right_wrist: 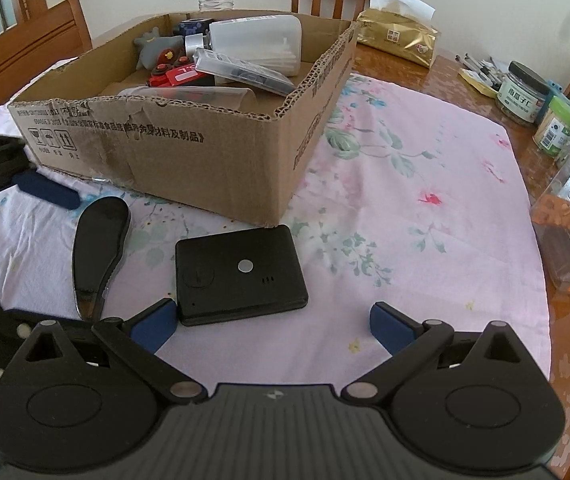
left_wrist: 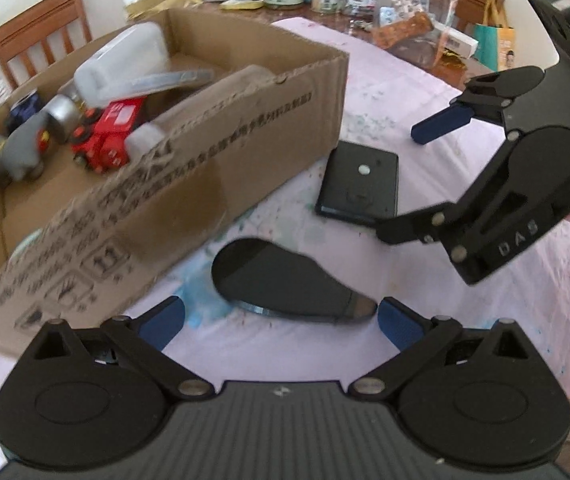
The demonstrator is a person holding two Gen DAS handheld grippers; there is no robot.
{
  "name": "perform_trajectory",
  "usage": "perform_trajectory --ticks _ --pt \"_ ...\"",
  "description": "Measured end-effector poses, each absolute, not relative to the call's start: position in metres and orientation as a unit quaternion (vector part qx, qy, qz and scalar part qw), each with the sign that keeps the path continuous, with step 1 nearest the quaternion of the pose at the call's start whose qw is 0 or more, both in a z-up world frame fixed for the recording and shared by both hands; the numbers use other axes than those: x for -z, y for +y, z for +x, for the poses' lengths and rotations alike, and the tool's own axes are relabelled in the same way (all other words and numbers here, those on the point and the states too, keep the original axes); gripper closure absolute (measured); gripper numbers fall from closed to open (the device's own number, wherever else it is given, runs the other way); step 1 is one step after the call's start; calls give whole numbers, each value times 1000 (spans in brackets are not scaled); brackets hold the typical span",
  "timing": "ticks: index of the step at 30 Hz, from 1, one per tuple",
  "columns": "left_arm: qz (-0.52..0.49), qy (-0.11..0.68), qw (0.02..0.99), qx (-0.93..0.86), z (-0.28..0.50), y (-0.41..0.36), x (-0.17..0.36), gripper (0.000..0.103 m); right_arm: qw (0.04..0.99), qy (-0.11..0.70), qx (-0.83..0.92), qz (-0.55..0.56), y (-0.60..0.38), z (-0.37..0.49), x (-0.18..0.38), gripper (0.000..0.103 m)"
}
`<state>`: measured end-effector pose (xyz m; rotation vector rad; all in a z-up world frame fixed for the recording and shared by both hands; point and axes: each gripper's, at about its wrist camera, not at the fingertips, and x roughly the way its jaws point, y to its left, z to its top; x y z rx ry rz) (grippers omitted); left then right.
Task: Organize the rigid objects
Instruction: 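Close left tool on the black paddle-shaped object while right tool hovers over black case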
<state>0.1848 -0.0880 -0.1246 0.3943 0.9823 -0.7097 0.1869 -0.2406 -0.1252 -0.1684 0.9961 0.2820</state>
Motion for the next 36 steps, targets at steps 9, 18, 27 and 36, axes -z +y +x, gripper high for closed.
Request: perform_trajectory --ticks 9,18,27,36 --pt "194 438 797 368 193 -100 124 11 867 468 -150 -86 -244 183 125 0" --pt "175 444 812 336 193 -92 117 36 866 469 -149 -87 -244 183 125 0" --pt "155 461 810 328 177 -76 116 37 865 473 -142 -85 -241 184 124 0" --pt "204 464 794 335 162 -65 112 32 862 478 -143 -86 -240 181 124 0"
